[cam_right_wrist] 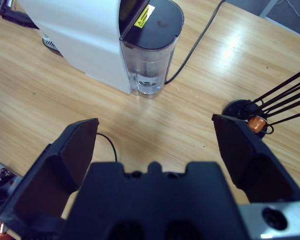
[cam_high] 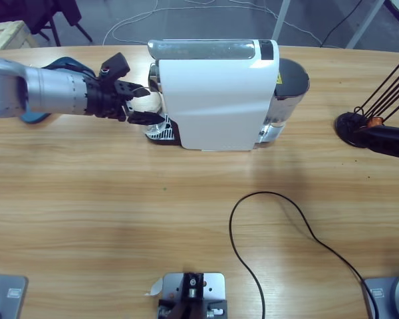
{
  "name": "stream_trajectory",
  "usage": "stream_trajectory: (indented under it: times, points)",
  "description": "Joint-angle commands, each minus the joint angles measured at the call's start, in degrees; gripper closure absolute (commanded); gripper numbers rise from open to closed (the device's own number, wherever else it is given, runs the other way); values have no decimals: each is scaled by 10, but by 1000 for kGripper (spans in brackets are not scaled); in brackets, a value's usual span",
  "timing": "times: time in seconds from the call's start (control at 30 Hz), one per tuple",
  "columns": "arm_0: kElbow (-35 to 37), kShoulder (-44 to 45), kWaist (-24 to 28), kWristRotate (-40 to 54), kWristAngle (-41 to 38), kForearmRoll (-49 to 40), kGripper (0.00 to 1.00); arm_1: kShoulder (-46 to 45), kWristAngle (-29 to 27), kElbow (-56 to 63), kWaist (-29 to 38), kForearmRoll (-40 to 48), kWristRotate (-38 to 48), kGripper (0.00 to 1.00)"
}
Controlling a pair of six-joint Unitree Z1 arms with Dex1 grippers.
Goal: Pour coffee
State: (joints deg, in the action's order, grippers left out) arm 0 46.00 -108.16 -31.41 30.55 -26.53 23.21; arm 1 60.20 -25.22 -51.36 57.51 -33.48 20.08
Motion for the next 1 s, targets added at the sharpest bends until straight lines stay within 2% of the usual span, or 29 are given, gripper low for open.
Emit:
stream_trajectory:
  times: [0.03,0.2,0.23,0.27,0.3,0.5,0.77,0.9,1.0]
  points:
    - [-9,-38,-12,-21,-29,25,1000,9,-7,28,-6,14,9,0]
    - [-7,-46,-21,-41,-29,38,988,2,-6,28,-6,14,10,0]
    - [-4,-48,-25,-55,-12,39,491,0,-6,28,-6,13,10,0]
    - [-8,-47,-29,-70,3,45,69,-1,-6,29,-6,12,10,0]
    - [-14,-43,-31,-83,15,50,13,-5,-5,31,-6,12,10,0]
    - [-54,8,-30,-117,49,85,0,-12,-4,43,-6,13,11,0]
    - [-145,175,-28,-145,53,81,0,-8,-4,53,-6,31,14,0]
    - [-164,251,-27,-173,56,19,0,6,-12,20,-8,30,3,0]
    - [-156,301,-28,-242,91,-75,0,66,-8,-85,-69,-8,-8,0]
